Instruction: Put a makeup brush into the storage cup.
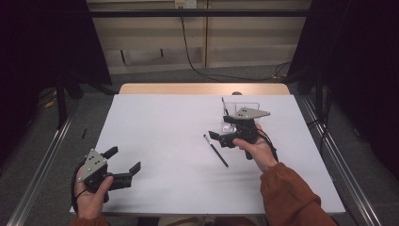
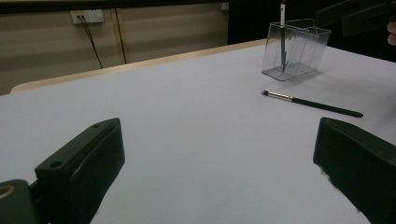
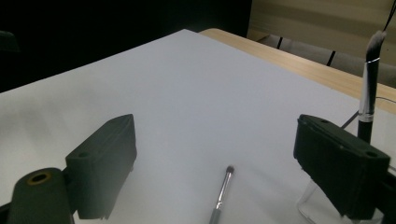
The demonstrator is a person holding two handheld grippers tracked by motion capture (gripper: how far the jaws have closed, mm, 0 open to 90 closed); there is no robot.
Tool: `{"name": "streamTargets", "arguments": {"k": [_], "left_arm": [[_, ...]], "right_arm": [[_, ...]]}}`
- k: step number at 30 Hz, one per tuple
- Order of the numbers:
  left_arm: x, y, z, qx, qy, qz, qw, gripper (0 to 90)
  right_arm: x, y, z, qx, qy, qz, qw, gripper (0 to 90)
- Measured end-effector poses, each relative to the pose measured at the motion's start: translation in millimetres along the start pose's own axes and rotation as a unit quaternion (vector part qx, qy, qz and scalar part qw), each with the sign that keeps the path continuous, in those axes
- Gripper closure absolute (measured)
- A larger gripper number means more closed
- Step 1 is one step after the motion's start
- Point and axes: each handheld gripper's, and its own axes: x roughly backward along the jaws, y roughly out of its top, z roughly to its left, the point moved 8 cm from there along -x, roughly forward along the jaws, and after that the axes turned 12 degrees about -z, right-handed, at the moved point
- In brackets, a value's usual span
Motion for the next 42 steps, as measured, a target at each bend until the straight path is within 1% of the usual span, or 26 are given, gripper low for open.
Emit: {"name": "streamTargets", "arguments": {"k": [4,7,11,15,16,18,20,22,24,27,28,30,32,35,37,39,40,42], "left_arm": [[-0.1,-0.2,-0.3,0.000,0.000,0.000,1.0000,2.0],[-0.1,-0.2,0.0,-0.001,0.000,0.001,1.0000,2.0],[-0.2,-0.2,-0.5,0.000,-0.001,0.001,1.0000,2.0],[0.1,-0.3,0.3,0.001,0.002,0.001,1.0000,2.0],[0.1,-0.4,0.3,0.000,0.002,0.001,1.0000,2.0],[0.0,-0.4,0.3,0.000,0.002,0.001,1.0000,2.0],[0.0,-0.4,0.1,-0.001,0.001,0.001,1.0000,1.9],[-0.3,-0.5,0.1,-0.001,0.001,0.002,1.0000,1.9],[-0.4,-0.9,-0.1,-0.002,0.000,0.003,1.0000,1.9],[-0.3,-0.9,-0.2,-0.001,0.000,0.003,1.0000,1.9],[-0.2,-1.1,-0.2,-0.001,-0.001,0.003,1.0000,1.9],[-0.2,-1.1,-0.3,-0.002,-0.001,0.003,1.0000,1.9],[-0.3,-1.5,-0.2,-0.004,-0.002,0.005,1.0000,1.9],[-0.2,-1.5,-0.1,-0.004,-0.001,0.005,1.0000,1.9],[0.0,-1.5,-0.1,-0.003,-0.001,0.004,1.0000,1.9],[0.1,-1.8,-0.2,-0.003,-0.001,0.005,1.0000,1.9],[0.1,-1.8,-0.3,-0.003,-0.001,0.005,1.0000,1.9],[0.3,-1.9,-0.3,-0.003,-0.001,0.005,1.0000,1.9]], "right_arm": [[-6.7,-2.5,-0.5,-0.005,0.006,0.021,0.9998,12.5],[-10.2,-6.4,1.1,0.001,0.011,0.045,0.9990,11.7],[-14.6,-7.3,1.1,0.004,0.010,0.064,0.9979,10.7],[-18.2,-9.1,1.6,0.002,0.008,0.088,0.9961,11.2],[-18.8,-10.9,1.4,0.001,0.009,0.099,0.9950,12.0],[-20.2,-15.2,1.0,0.001,0.012,0.126,0.9920,13.1],[-21.4,-18.7,0.0,0.003,0.010,0.148,0.9890,14.2],[-22.4,-21.9,-0.3,0.000,0.013,0.171,0.9851,15.1],[-23.2,-24.9,-0.1,0.005,0.014,0.194,0.9809,15.5],[-24.2,-29.3,1.9,0.010,0.026,0.221,0.9750,14.4],[-24.7,-29.7,2.5,0.013,0.031,0.224,0.9740,13.9],[-26.5,-30.2,2.0,0.008,0.029,0.234,0.9718,13.5],[-27.6,-32.1,2.9,0.005,0.030,0.255,0.9666,13.1],[-30.2,-35.3,2.3,0.012,0.025,0.285,0.9580,14.8],[-31.9,-37.3,2.3,0.015,0.023,0.302,0.9528,18.8],[-33.5,-39.9,2.2,0.016,0.021,0.315,0.9487,24.3],[-34.2,-41.8,2.2,0.014,0.021,0.324,0.9458,26.7],[-35.6,-45.3,2.4,0.019,0.021,0.339,0.9404,29.7]]}}
